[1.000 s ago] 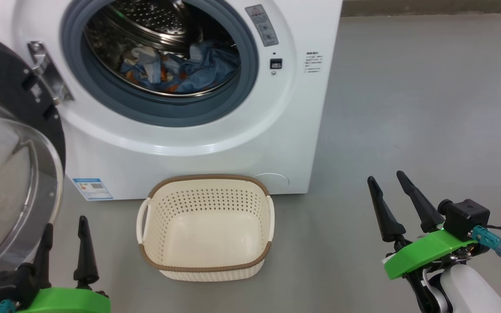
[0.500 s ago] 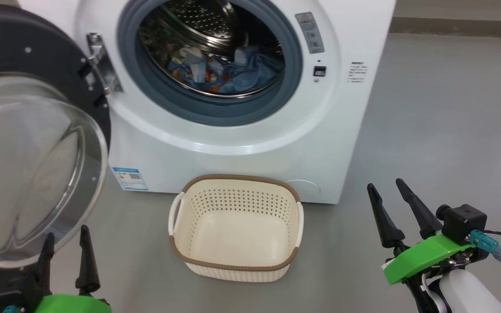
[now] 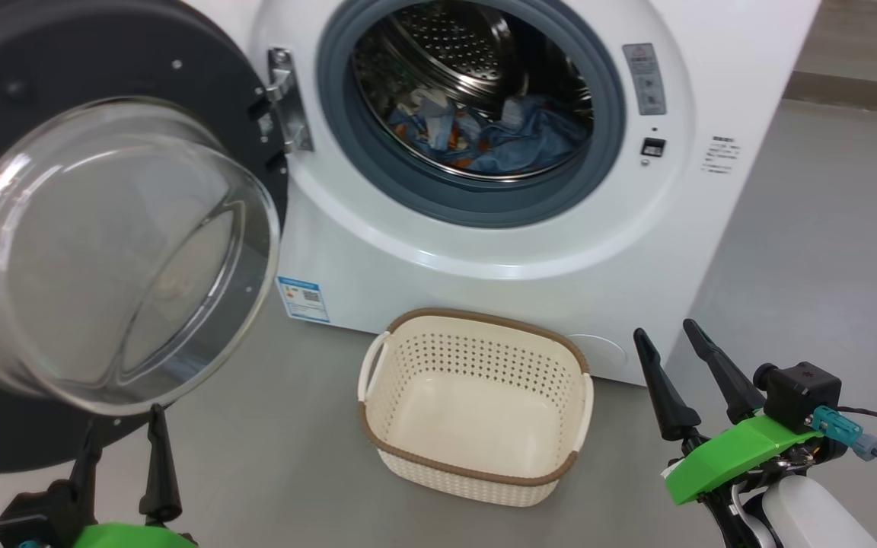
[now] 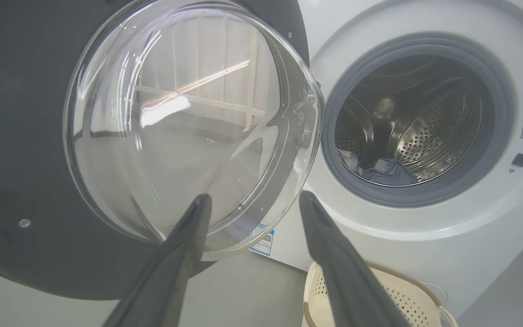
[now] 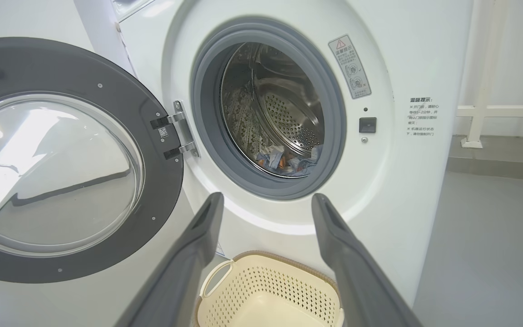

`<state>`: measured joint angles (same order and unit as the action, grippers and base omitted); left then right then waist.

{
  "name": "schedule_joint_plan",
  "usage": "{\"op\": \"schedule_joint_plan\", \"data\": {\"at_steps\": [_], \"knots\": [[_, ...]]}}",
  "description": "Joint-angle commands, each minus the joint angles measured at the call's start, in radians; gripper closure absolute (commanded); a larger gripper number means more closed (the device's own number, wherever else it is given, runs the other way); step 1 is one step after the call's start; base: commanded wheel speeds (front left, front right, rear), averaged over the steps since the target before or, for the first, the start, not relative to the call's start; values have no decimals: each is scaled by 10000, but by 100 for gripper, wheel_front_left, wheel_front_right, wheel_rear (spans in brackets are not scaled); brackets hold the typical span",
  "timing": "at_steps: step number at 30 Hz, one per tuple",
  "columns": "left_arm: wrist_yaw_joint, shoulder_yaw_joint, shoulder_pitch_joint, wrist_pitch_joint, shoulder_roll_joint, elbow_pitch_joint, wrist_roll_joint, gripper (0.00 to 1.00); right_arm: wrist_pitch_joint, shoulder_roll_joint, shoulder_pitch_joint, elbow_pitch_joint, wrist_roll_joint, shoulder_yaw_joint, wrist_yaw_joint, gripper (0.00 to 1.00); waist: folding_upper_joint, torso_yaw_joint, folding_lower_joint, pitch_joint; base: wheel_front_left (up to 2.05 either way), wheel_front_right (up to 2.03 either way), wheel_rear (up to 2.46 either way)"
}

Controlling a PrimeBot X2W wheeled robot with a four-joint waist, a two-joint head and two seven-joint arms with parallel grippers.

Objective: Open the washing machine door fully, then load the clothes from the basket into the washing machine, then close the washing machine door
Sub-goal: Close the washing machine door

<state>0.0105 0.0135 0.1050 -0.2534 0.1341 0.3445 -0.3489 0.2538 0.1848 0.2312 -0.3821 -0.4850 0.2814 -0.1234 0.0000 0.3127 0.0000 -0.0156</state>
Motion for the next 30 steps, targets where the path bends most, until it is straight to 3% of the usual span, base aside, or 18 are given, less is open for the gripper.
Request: {"op": "schedule_joint_plan", "data": {"at_steps": [1,18,30], "knots": [[-85,277,36,50,222,-293,75,0,80,42,-74,192,-17,162,-73,0,0,395,0,-114,0,0,0],[-185,237,-70,34,282,-402,-43,0,80,-1,-103,234,-20,236,-73,0,0,1418,0,-60,0,0,0],[-275,264,-63,10,357,-453,-155,0,80,-74,-90,280,2,230,-73,0,0,1659,0,25,0,0,0]]}}
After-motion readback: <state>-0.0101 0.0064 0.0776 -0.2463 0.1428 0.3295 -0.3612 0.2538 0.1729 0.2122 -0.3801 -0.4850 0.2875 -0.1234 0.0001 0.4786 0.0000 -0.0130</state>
